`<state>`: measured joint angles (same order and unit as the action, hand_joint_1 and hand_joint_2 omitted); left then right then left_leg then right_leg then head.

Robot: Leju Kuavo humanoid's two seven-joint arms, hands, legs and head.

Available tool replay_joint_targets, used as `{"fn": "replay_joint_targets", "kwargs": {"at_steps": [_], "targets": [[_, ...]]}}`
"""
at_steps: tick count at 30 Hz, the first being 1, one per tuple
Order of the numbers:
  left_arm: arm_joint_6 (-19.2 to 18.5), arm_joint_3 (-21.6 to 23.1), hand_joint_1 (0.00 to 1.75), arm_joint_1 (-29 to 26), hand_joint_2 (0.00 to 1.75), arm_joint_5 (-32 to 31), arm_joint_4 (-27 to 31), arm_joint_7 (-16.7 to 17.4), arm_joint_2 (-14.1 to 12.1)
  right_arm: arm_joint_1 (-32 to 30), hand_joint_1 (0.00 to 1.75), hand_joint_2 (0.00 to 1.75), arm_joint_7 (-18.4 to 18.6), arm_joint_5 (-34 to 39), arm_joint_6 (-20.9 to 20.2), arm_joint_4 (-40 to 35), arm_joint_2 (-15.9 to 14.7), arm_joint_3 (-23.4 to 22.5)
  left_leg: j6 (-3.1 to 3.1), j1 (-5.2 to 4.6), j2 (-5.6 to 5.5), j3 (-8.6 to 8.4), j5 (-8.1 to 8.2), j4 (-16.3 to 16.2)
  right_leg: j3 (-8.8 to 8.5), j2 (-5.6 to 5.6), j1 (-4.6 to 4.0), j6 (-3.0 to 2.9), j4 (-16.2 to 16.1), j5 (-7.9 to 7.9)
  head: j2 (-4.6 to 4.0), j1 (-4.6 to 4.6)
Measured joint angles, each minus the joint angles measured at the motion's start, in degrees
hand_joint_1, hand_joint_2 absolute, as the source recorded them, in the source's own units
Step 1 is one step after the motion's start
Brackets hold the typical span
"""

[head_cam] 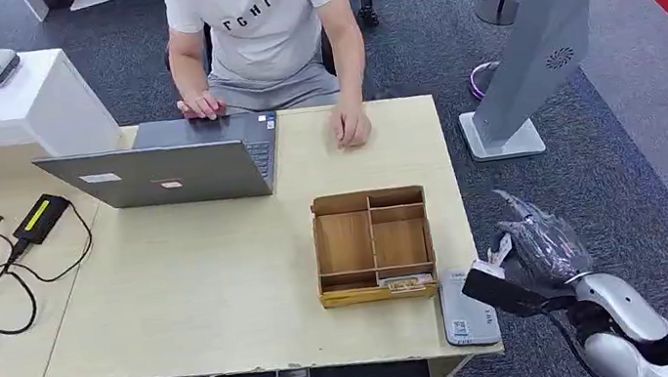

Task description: Pass the card to the sensor for recognition and then transmit it.

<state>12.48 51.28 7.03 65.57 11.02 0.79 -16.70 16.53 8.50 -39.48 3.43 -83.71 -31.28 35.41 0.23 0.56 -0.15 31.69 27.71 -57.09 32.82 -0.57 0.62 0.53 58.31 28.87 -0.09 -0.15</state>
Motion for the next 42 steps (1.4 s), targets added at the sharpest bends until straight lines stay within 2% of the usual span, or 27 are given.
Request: {"fn": "replay_joint_targets", "kwargs": {"at_steps": [9,13,25,35,42], "targets": [[0.70,0.02,0.00,0.00,0.00,-0.28,0.00,0.00,0.00,-2.01,1.75,1.75,-0.42,3.87,5.03,3.72,-1.77,3.52,-0.01,0.00,0.00,0.00,0.02,0.00,0.01,0.00,0.00,0.00,0.00,0.00,0.00,0.00],[0.74,0.04,0.00,0.02,0.00,-0.44,0.00,0.07,0.00,-2.01,1.75,1.75,-0.35,5.14,5.97,4.99,-2.32,4.86,-0.01,0.00,0.01,-0.01,0.02,0.00,0.00,0.01,0.00,0.00,0.00,0.00,0.00,0.02],[0.77,0.04,0.00,0.03,0.00,-0.61,0.00,0.46,-0.13,-1.81,1.75,1.75,-1.22,6.65,10.69,8.79,-2.52,10.43,-0.01,0.01,0.00,0.00,0.02,0.00,0.00,0.01,-0.01,-0.01,0.00,0.00,0.00,0.02],[0.72,0.04,0.00,0.03,0.00,-0.63,0.00,0.68,-0.50,-0.82,1.75,1.75,-1.49,4.79,13.36,10.27,-2.45,12.99,-0.01,0.00,0.01,-0.04,0.02,0.00,-0.04,0.01,0.00,0.00,0.00,0.00,0.00,0.00],[0.70,0.04,0.00,0.03,0.00,-0.59,0.00,0.74,-0.81,2.11,1.75,1.75,-0.07,3.35,12.90,10.34,-3.82,13.03,0.01,-0.01,0.01,-0.06,0.00,-0.01,-0.05,0.01,0.01,0.00,0.00,-0.01,0.00,0.02]]}}
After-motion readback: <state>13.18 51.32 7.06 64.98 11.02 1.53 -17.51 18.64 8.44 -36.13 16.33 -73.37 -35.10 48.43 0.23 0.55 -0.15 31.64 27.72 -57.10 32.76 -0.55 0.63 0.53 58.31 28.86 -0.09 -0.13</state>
